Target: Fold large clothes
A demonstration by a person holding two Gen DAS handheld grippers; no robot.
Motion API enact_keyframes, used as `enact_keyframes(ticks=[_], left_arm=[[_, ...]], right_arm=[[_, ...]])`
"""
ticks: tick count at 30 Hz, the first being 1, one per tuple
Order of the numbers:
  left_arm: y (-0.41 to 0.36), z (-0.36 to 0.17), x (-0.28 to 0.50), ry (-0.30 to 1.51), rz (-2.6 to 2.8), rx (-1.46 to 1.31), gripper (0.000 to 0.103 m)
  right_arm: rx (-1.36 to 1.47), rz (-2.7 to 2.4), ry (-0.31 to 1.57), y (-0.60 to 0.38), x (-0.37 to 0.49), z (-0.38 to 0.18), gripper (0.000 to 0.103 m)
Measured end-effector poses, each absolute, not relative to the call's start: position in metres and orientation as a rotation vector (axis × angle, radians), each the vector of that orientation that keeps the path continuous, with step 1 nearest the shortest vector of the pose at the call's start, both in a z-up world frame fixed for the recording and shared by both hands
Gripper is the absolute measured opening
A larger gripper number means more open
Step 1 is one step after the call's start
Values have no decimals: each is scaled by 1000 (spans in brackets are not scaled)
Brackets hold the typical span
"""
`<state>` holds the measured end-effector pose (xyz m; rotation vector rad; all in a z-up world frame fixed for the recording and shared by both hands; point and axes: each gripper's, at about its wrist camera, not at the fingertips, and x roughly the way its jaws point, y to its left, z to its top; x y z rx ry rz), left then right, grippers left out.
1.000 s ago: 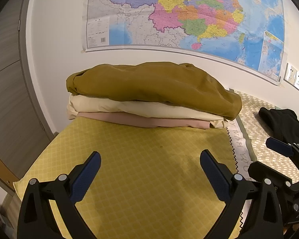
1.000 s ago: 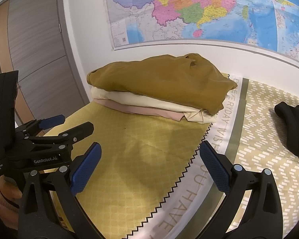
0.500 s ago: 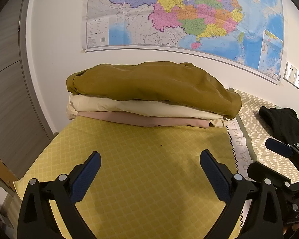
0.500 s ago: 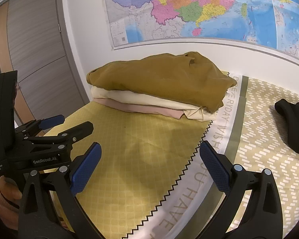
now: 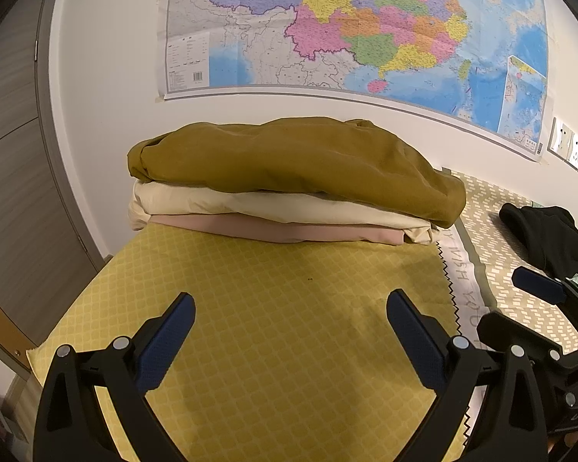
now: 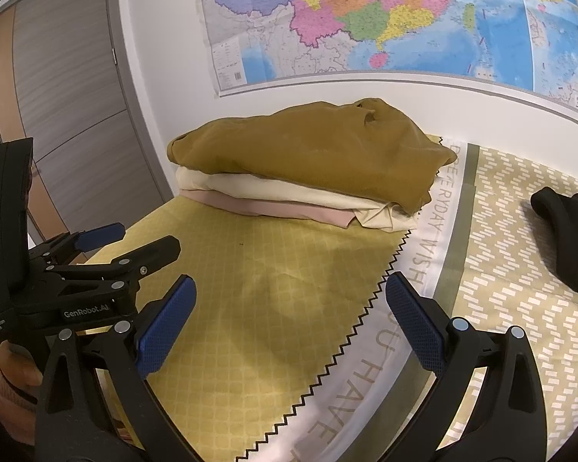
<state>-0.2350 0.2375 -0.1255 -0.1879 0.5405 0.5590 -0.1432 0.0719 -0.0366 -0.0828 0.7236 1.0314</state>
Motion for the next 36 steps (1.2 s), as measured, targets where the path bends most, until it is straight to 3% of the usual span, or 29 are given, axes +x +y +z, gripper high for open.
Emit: enact_keyframes(ticks=[36], left_arm=[[236,-128,-235,548,556,-182,96]], right_arm=[[-78,1024,741,72,-144,-40,97]])
